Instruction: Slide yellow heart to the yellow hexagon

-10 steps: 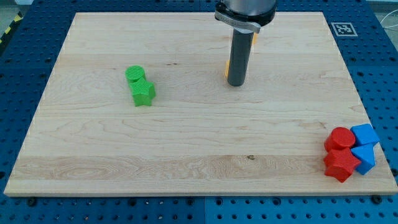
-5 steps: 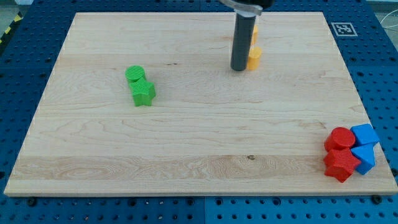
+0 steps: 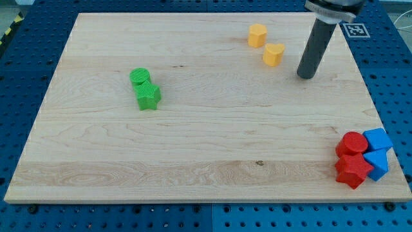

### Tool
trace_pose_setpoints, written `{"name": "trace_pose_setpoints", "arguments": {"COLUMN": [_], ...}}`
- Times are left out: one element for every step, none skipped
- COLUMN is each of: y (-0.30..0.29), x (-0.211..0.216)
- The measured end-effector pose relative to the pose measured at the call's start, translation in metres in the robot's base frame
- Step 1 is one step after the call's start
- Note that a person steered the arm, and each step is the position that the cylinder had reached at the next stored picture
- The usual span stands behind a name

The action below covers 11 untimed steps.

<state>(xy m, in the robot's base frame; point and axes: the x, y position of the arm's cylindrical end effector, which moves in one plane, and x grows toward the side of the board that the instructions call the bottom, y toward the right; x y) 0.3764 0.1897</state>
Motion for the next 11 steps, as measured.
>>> {"name": "trace_pose_setpoints", "arguments": {"y": [0.000, -0.002, -0.008, -0.012, -0.016, -0.022, -0.028, -0.034, -0.036, -0.036, -0.036], "x": [-0.017, -0.020, -0.020, -0.023, -0.027, -0.030, -0.034, -0.035, -0.036, -0.038, -0.038]}}
